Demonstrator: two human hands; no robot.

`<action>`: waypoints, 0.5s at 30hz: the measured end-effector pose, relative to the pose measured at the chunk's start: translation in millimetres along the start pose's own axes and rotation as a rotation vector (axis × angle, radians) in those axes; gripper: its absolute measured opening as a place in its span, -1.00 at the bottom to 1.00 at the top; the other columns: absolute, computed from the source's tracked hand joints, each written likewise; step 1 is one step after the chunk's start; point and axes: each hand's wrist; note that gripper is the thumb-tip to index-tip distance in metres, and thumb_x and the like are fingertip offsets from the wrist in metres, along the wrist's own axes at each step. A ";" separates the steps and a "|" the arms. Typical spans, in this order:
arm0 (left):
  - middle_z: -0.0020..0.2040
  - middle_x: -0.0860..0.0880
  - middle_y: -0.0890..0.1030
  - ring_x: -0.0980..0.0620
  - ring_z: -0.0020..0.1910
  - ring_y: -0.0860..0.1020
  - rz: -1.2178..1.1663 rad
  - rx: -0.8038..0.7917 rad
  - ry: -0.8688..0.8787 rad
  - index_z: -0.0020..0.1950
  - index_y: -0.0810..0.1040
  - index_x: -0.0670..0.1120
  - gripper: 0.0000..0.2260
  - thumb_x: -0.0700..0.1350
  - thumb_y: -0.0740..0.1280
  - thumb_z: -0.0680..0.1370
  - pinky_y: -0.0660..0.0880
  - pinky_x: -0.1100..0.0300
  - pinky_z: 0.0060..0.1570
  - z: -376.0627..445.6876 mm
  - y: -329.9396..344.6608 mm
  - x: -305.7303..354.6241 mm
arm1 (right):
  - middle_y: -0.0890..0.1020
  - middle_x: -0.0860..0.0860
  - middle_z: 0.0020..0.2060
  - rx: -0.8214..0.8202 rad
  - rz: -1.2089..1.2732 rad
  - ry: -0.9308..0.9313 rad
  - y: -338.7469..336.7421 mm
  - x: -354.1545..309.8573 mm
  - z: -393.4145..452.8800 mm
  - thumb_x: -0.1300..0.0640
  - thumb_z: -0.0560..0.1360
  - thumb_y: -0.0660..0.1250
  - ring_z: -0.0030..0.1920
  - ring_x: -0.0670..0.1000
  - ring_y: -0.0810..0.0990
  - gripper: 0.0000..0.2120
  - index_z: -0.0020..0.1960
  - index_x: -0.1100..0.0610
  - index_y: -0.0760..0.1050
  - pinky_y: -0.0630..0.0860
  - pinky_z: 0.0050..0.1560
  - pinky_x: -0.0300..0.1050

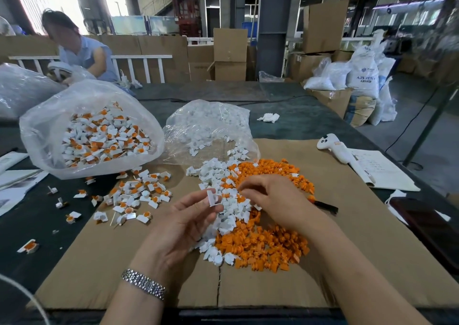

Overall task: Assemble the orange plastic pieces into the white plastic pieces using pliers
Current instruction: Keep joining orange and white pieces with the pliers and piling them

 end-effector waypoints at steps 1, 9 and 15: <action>0.10 -0.26 0.72 -0.08 -0.07 0.75 0.010 -0.014 0.005 0.07 0.74 -0.25 -0.80 -0.32 0.43 0.47 0.65 0.27 -0.26 -0.7 2.5 -1.2 | 0.66 -0.18 -0.03 0.008 0.078 -0.032 0.0 -5.6 -0.5 0.01 0.63 0.31 -0.09 -0.20 0.60 -0.81 0.19 -0.05 0.63 0.54 -0.02 -0.32; 0.06 -0.29 0.72 -0.11 -0.05 0.75 0.034 -0.041 0.086 0.00 0.75 -0.24 -0.81 -0.35 0.40 0.44 0.65 0.25 -0.22 -3.5 10.0 -5.0 | 0.69 -0.05 -0.20 0.063 0.253 -0.093 8.4 -27.1 0.5 0.17 0.55 0.44 -0.22 -0.15 0.65 -0.92 0.05 0.10 0.63 0.61 -0.07 -0.22; 0.07 -0.32 0.71 -0.15 -0.04 0.74 0.057 -0.017 0.122 0.06 0.69 -0.31 -0.77 -0.35 0.43 0.41 0.67 0.23 -0.18 -4.0 12.6 -5.8 | 0.70 -0.09 -0.14 0.085 0.109 -0.102 10.1 -34.2 -3.3 0.12 0.57 0.40 -0.12 -0.17 0.62 -0.89 0.04 0.00 0.69 0.56 -0.05 -0.26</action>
Point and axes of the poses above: each hand's wrist, its own z-axis towards the middle knuckle, its own y-axis out of the palm, x = y × z
